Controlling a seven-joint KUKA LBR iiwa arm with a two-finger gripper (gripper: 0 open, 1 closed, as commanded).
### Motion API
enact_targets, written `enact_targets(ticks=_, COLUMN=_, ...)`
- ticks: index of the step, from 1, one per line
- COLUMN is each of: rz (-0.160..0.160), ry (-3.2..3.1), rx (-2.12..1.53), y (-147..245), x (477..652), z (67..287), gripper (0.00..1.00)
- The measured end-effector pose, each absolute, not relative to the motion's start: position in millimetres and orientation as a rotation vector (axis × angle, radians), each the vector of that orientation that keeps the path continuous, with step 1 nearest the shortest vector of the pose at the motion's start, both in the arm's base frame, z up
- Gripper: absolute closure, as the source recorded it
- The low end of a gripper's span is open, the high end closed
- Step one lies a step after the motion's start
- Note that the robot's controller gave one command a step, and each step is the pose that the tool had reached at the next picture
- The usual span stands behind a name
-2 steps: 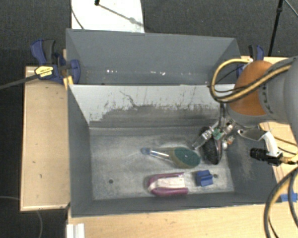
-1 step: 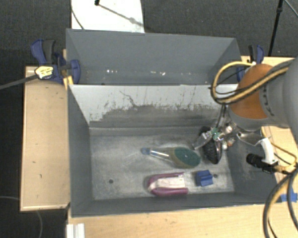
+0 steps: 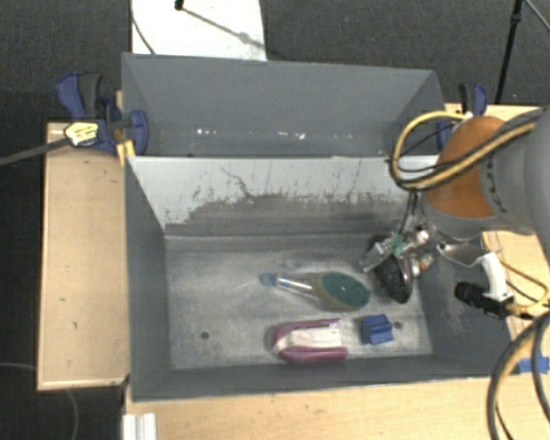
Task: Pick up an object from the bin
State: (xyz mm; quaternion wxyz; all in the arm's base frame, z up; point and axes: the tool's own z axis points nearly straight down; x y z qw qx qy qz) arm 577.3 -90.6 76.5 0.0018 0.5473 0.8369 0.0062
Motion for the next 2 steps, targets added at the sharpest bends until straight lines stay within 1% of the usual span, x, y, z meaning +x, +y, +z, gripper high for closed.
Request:
enact_targets(ticks=1, rz=0.003, ry=2.636, rx=1.704, y=-90.2, x=578.3, z=101.6, gripper=1.0)
enact_targets(ticks=2, rz=0.005, ry=2.641, rx=1.688, y=-90.7, x=580.2, z=199.7, gripper=1.0)
